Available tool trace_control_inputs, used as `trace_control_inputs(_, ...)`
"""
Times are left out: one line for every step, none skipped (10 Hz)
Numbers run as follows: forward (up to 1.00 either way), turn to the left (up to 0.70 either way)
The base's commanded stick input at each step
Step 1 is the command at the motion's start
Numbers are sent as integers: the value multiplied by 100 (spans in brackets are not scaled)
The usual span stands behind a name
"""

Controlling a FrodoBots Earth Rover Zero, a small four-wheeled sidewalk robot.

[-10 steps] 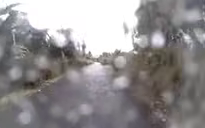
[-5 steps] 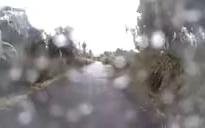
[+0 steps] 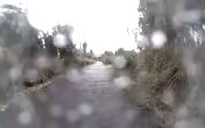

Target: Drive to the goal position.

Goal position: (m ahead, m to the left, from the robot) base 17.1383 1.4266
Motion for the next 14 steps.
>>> trace_control_inputs(100,0)
trace_control_inputs(100,0)
trace_control_inputs(100,0)
trace_control_inputs(100,0)
trace_control_inputs(100,0)
trace_control_inputs(100,0)
trace_control_inputs(100,0)
trace_control_inputs(100,0)
trace_control_inputs(100,0)
trace_control_inputs(100,0)
trace_control_inputs(100,0)
trace_control_inputs(100,0)
trace_control_inputs(100,0)
trace_control_inputs(100,0)
